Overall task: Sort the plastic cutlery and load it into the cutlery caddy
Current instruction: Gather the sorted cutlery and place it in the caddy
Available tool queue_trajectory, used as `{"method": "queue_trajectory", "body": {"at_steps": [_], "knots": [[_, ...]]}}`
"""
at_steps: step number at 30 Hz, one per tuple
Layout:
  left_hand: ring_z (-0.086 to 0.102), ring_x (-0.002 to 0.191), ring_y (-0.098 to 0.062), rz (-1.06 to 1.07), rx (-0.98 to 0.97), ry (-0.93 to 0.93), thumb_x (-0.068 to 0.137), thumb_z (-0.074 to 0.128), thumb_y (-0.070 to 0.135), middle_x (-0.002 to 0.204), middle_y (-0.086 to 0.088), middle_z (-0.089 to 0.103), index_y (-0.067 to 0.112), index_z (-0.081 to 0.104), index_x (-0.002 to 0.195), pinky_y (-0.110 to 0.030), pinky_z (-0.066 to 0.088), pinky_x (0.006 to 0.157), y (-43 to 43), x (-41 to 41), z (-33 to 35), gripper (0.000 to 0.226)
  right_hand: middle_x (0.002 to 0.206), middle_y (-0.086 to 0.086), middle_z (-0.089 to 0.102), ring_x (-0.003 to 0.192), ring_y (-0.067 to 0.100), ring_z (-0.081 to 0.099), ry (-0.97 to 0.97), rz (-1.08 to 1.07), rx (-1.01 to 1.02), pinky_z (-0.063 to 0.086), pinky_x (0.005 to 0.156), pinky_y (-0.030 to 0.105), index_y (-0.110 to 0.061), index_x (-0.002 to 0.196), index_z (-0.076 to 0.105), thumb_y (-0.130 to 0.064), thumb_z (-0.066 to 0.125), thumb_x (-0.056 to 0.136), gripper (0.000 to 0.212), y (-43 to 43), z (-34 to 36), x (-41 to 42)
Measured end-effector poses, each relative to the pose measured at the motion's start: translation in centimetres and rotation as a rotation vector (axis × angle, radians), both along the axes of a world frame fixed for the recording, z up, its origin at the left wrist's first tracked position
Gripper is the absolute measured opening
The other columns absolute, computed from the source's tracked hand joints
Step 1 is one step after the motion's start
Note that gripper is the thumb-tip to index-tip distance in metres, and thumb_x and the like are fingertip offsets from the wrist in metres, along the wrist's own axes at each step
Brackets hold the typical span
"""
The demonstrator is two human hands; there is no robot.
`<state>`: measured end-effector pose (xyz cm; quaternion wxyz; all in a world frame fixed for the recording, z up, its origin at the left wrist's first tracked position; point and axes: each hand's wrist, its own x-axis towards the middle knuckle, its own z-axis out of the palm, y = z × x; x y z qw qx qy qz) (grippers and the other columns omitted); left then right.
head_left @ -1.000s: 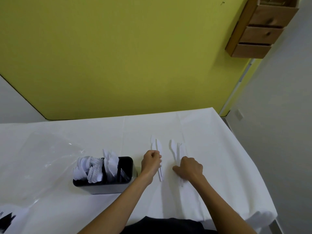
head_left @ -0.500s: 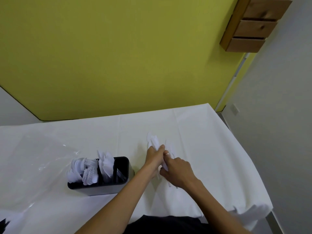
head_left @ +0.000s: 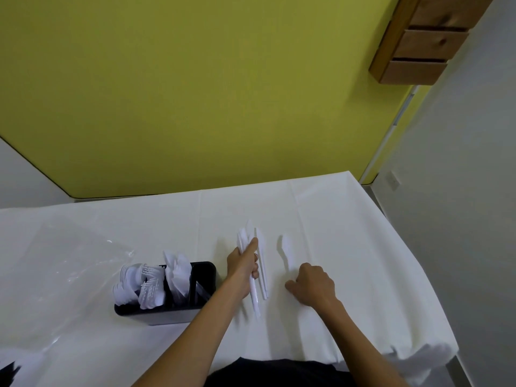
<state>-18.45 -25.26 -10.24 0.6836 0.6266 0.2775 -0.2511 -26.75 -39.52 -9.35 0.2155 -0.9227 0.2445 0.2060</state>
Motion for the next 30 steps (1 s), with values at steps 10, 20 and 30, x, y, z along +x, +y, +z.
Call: {"method": "queue_trajectory", "body": {"at_steps": [10,20,30], "knots": [[0.044,0.052,-0.016,-0.263,0.176,-0.058,0.073,0.077,0.063,0.063,0.002,0.048,0.014,0.063,0.097,-0.028,0.047,0.061,-1.5,-1.3,0.3,0.055,0.071,0.008,0.067,0.059,0.022,0.056,-0.102,-0.064,0.094,0.045,0.057,0.028,-0.012,0.072,0.047,-0.031,0.056,0.079,0.022,0.2,0.6,-1.2],[0.066,0.089,-0.021,-0.201,0.242,-0.288,0.073,0.077,0.062,0.099,0.003,0.068,0.020,0.061,0.107,-0.036,0.057,0.083,-2.8,-0.1,2.3,0.057,0.089,-0.008,0.074,0.087,0.014,0.065,-0.365,0.210,0.071,0.043,0.065,0.027,-0.025,0.107,0.064,-0.036,0.055,0.096,0.018,2.2,4.0,-1.0],[0.052,0.055,-0.014,0.211,-0.133,-0.381,0.099,0.058,0.037,0.056,0.006,0.055,0.014,0.053,0.078,-0.033,0.050,0.069,-3.9,1.6,8.8,0.032,0.109,0.010,0.068,0.100,0.026,0.065,-0.343,-0.950,1.218,0.053,0.089,0.042,-0.004,0.114,0.062,-0.032,0.041,0.106,0.036,1.7,4.2,0.6]]}}
